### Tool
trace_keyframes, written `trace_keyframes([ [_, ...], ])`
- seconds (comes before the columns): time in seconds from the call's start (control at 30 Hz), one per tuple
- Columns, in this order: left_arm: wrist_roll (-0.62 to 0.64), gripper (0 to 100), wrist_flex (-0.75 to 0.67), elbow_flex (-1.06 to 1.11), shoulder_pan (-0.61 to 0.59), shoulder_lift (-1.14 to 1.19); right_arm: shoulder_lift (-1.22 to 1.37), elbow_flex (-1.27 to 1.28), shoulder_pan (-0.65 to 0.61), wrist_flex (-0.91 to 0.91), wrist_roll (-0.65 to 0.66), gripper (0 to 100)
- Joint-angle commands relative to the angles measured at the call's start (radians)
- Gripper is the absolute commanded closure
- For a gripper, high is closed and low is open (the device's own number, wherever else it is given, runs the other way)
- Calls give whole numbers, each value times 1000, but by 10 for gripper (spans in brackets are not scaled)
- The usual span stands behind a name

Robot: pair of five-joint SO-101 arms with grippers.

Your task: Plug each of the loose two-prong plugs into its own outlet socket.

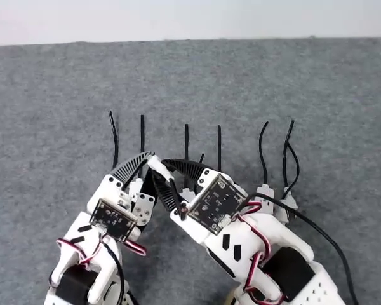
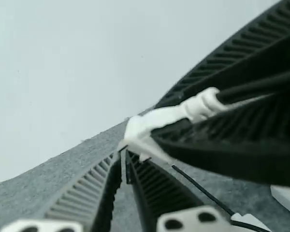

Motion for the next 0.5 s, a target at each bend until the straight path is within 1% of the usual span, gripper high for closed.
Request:
trace_keyframes([
  [0.0,-5,988,17,-107,-29,-15,15,2,15,-7,12,990],
  [0.07,-5,988,18,-111,-49,-15,15,3,15,-7,12,990],
  [0.47,-5,988,17,-111,-51,-15,10,60,12,-62,12,990],
])
